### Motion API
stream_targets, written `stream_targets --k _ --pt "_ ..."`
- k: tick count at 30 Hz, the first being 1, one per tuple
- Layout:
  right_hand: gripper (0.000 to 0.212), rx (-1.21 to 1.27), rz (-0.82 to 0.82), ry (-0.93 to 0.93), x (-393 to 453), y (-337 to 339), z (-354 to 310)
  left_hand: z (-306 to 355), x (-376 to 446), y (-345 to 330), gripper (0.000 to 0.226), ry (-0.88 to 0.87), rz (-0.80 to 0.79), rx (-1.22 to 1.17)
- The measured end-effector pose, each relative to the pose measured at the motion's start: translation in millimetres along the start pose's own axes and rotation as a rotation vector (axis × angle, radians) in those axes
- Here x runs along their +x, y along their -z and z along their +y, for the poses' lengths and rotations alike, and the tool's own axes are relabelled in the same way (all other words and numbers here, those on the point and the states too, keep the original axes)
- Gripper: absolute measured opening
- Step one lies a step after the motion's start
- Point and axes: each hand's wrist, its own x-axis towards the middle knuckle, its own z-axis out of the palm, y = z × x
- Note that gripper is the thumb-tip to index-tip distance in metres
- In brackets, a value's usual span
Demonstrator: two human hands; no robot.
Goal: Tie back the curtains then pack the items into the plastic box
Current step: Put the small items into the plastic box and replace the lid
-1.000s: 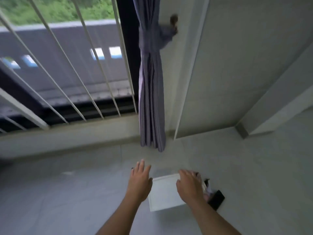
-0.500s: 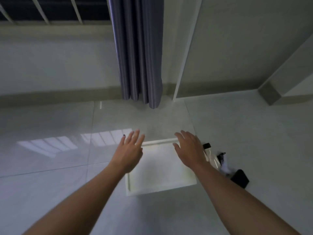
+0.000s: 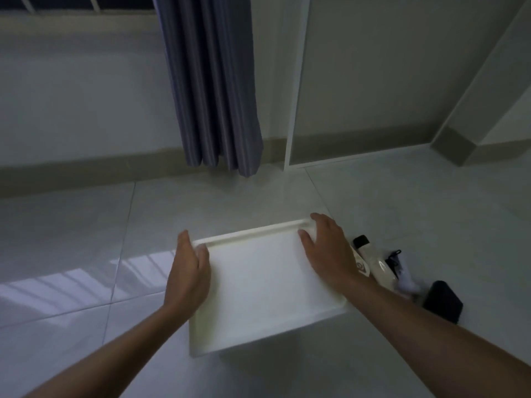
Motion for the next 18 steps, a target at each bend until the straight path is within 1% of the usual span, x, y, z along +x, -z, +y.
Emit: stream_targets --k 2,4,8,11,14,18 --pt "0.054 -0.002 -0.045 -0.024 -13.3 5.0 4.7 -0.9 -12.5 -3.8 0.053 0.074 0.014 -0.049" --pt "0.048 -0.043 -0.062 -0.033 -19.8 8.6 7.1 0.7 -19.6 -5.5 0.043 0.104 0.001 -0.103" --pt "0.035 -0.098 -0.014 -0.021 -25.2 6.2 9.6 4.2 -24.3 -4.3 0.034 0.102 0.024 -0.097" --pt "0.038 -0.089 -0.011 -0.030 -29.9 5.5 6.9 5.6 -24.5 -5.1 0.030 0.148 0.064 -0.089" --pt "0.042 -0.074 -0.003 -0.011 -27.9 11.6 -1.5 4.7 -24.7 -4.9 0.036 0.153 0.086 -0.111" --pt "0.040 0.002 0.090 0.114 -15.9 27.8 -36.6 9.6 -24.1 21.8 0.043 0.122 0.148 -0.193"
